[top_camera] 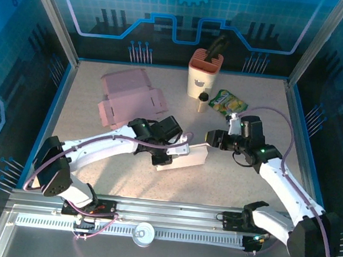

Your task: Fold the paper box

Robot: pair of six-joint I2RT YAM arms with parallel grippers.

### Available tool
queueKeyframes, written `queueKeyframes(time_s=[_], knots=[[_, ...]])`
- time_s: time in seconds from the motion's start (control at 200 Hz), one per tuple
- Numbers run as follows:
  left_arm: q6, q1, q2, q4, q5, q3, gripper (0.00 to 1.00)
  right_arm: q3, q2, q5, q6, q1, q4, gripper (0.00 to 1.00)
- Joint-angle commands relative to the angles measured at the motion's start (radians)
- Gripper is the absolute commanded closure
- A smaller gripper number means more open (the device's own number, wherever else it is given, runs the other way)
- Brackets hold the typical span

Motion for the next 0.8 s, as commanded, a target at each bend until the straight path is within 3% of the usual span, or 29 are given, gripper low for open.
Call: queueKeyframes(time_s=[0.0,0.795], knots=[[0.043,0.011,-0.005,-0.004,0.042,-0.018,0.70,0.038,0.017,-0.068,-0.075,0.034,-0.003,0.48],[0.034,0.011,0.081,-0.013,0.036,0.025,0.63,-0.034,-0.078,0.004,-0.072,0.089,-0.089,0.52]])
